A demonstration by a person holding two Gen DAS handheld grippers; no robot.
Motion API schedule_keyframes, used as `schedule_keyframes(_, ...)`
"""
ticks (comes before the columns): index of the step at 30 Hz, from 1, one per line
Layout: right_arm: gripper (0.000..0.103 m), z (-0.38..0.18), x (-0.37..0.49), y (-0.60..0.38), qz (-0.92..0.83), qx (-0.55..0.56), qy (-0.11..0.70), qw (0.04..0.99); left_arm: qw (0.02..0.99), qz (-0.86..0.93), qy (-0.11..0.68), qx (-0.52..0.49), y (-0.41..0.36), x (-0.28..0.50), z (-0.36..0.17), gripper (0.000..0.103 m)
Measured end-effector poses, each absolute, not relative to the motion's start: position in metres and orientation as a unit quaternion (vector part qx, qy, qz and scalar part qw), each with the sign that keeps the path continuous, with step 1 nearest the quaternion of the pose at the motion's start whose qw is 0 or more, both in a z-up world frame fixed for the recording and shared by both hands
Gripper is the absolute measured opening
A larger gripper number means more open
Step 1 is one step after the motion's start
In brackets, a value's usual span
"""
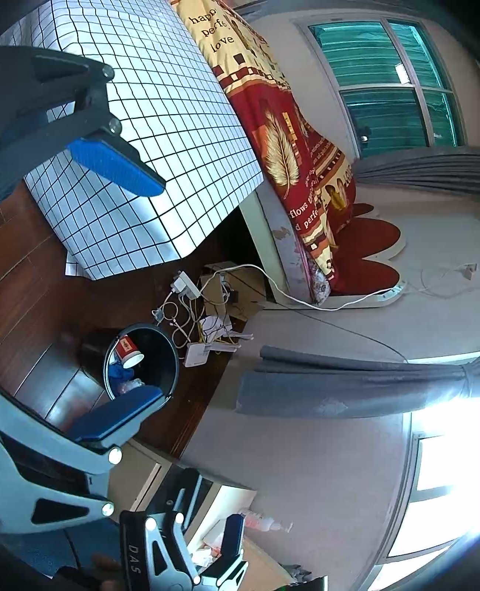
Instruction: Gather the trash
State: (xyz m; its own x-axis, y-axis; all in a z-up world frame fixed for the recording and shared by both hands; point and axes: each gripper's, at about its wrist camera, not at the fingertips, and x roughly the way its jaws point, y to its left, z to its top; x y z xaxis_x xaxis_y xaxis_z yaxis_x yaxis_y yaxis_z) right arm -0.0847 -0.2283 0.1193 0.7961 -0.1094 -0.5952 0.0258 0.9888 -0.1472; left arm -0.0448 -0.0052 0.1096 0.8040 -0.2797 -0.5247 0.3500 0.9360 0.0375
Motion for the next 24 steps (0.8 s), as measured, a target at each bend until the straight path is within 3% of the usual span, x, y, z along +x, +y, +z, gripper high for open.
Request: schedule_keyframes(24, 0.103, 0.1166, -0.0847, -0.2272, -0.035, -0.066, 0.318, 0.945, 0.949, -0.166, 0.26, 0.068, -0.0019, -0.0428, 0.1081, 0.103)
